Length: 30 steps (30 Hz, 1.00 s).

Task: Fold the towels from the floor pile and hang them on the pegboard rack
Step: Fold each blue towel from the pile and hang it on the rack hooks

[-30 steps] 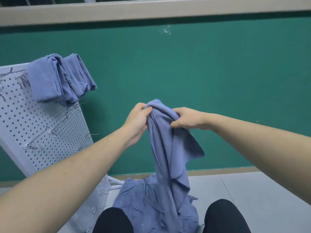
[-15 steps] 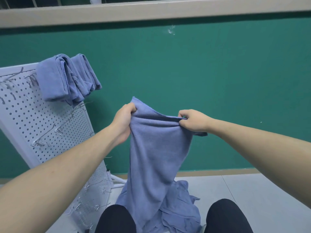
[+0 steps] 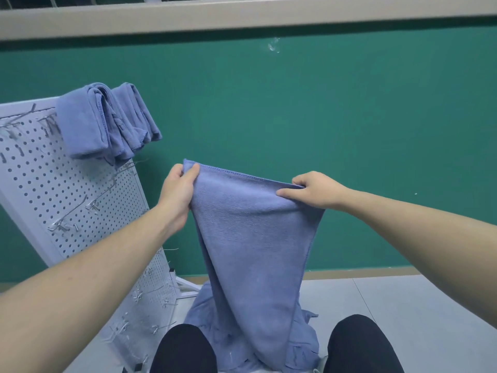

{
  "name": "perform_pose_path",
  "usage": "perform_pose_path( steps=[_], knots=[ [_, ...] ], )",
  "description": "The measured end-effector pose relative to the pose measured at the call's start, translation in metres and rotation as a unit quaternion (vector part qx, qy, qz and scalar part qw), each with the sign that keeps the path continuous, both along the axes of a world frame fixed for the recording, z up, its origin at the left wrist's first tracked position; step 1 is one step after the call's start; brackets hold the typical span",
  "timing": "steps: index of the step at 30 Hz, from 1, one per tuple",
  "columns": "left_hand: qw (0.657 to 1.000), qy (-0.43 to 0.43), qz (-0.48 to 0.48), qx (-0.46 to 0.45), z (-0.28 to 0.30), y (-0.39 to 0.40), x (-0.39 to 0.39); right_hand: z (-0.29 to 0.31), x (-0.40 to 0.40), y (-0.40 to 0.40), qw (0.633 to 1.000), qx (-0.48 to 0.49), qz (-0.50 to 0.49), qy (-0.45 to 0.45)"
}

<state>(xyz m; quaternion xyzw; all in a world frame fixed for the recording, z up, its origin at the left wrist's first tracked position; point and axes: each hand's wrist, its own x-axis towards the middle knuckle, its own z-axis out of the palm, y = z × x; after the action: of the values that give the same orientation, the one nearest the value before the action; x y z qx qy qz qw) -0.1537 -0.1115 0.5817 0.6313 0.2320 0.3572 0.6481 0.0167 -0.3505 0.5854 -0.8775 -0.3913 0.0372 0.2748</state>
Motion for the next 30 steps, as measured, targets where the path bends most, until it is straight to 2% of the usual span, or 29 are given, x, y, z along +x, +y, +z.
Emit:
perform_pose_path(
  steps=[8,16,20,25,30],
  knots=[
    [1.000,0.010,-0.024,-0.010,-0.001,0.008,-0.008,0.004,0.001,-0.012,0.989,-0.007,0.063,0.133],
    [0.999,0.013,-0.005,-0.052,-0.007,0.015,-0.017,-0.002,0.020,-0.019,0.971,0.094,0.012,0.218],
    [0.997,0.028,0.019,-0.066,-0.008,0.013,-0.016,-0.002,0.018,-0.015,0.969,0.157,-0.068,0.178],
    [0.994,0.061,0.032,-0.088,-0.012,0.000,-0.005,0.000,0.004,-0.002,0.945,0.176,-0.098,0.257],
    [0.995,0.040,-0.007,-0.092,-0.017,-0.023,0.008,0.007,-0.013,0.012,0.901,0.199,-0.073,0.377]
  ],
)
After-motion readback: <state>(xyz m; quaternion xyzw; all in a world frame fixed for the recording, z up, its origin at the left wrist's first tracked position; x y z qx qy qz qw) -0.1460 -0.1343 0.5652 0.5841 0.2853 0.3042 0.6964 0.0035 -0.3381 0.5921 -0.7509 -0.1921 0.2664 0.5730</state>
